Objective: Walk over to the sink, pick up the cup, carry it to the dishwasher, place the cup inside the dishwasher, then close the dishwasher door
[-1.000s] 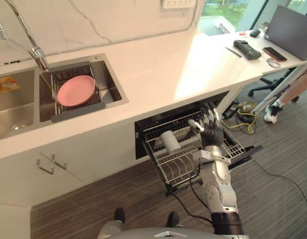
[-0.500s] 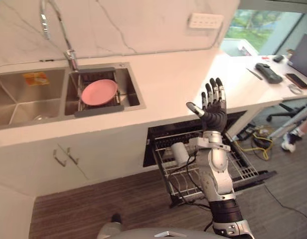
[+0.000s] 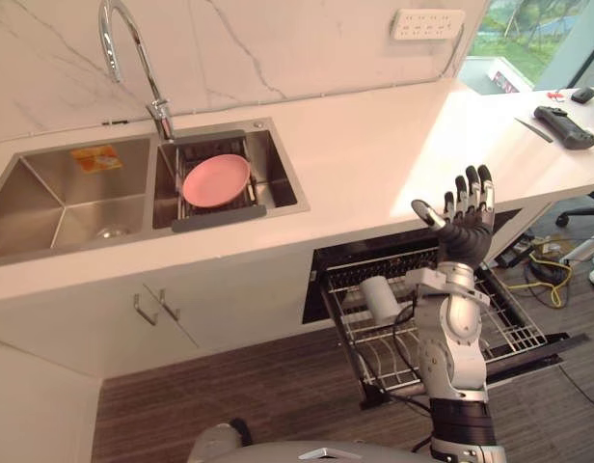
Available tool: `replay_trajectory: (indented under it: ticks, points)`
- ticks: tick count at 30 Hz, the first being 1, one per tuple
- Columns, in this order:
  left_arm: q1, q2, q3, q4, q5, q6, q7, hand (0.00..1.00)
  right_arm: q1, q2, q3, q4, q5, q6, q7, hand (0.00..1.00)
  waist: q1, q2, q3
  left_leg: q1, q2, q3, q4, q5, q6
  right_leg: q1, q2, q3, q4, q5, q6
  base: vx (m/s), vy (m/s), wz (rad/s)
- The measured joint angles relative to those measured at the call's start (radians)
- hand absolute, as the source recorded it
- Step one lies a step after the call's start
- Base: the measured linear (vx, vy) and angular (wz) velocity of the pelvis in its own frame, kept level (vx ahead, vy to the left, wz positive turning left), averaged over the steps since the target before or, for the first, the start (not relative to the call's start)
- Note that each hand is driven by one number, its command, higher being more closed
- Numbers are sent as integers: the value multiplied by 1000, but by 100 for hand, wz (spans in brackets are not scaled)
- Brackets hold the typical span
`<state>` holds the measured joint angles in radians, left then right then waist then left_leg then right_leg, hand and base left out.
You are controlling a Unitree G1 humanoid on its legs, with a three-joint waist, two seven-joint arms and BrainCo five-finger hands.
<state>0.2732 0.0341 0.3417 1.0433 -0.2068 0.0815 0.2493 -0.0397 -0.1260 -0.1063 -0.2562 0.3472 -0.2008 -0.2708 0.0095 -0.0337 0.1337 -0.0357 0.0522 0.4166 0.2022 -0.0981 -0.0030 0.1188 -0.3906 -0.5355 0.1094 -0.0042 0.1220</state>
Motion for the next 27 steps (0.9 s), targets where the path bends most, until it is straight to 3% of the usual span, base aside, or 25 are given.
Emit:
replay_trajectory:
  ticks: [1,2,3,4,5,6,7,8,9,11,14,17,21,27]
  points:
    - [-3,0,-8,-2,17,0,1,0,22,1,1,2,0,-1,1,0,5,5,-5,6,-12,7,-27,-2,3,-43,-16,4,73,-37,-133,48,135,-7]
    - [-4,5,-13,-4,19,0,1,0,28,3,4,2,0,-2,1,0,5,0,-7,4,-18,10,-35,-1,6,-58,-23,4,96,-42,-163,133,166,-9]
    - [-15,22,-34,-10,36,6,2,0,32,8,20,3,-3,-2,5,0,9,-16,-10,-1,-27,15,-50,2,30,-108,-22,37,161,-40,-115,109,77,-3]
    - [-23,31,-37,-11,37,9,0,0,32,11,23,3,-6,-2,5,0,10,-24,-6,-5,-24,11,-50,4,38,-120,-6,43,172,-47,-92,152,76,1]
    - [-36,39,-39,-13,45,19,-3,0,32,15,23,3,-13,-2,2,0,10,-33,-1,-4,-15,2,-51,8,50,-121,36,61,171,-64,-61,121,-5,13]
    - [-48,42,-43,-21,59,38,-4,0,32,15,23,3,-12,-2,0,0,9,-29,3,4,0,-12,-57,19,36,-118,112,94,154,-90,-32,153,-37,25]
    - [-49,46,-68,-42,65,52,-3,0,31,15,21,-1,-5,-2,1,0,-1,-28,3,16,13,-32,-68,26,29,-116,198,151,120,-117,-32,125,-54,36]
    - [-50,51,-82,-52,65,60,-2,0,32,15,21,-3,1,-2,1,0,-11,-28,3,18,17,-48,-68,28,25,-115,243,181,97,-124,-37,98,-89,61]
    - [-59,60,-92,-52,66,72,-1,0,37,13,20,-6,1,-2,3,0,-26,-36,2,21,13,-76,-63,30,22,-113,300,219,49,-112,-90,100,-77,77]
    - [-68,62,-123,-53,68,86,2,0,48,9,1,-6,2,-2,7,0,-34,-32,-4,33,7,-123,-70,32,17,-77,313,253,29,-99,-88,116,-39,56]
    - [-87,50,-148,-52,110,130,8,0,67,5,-53,0,23,-13,35,0,-27,6,-6,47,-9,-173,-131,65,1,-38,319,217,-23,-91,-84,46,-54,36]
    - [-84,43,-149,-50,113,145,10,0,78,5,-62,3,34,-34,49,0,-11,24,-8,70,-15,-176,-168,86,0,-26,319,214,-26,-95,-82,-26,-23,12]
    - [-82,43,-149,-37,113,146,11,0,78,6,-61,3,7,-42,49,0,-1,30,-2,38,5,-178,-79,46,1,-11,324,217,-21,-96,-84,-63,-16,1]
    - [-79,43,-143,-25,112,151,13,0,77,8,-59,3,-1,-42,50,0,2,24,-1,53,0,-208,-128,95,-1,-16,329,235,-32,-93,-108,-87,-24,0]
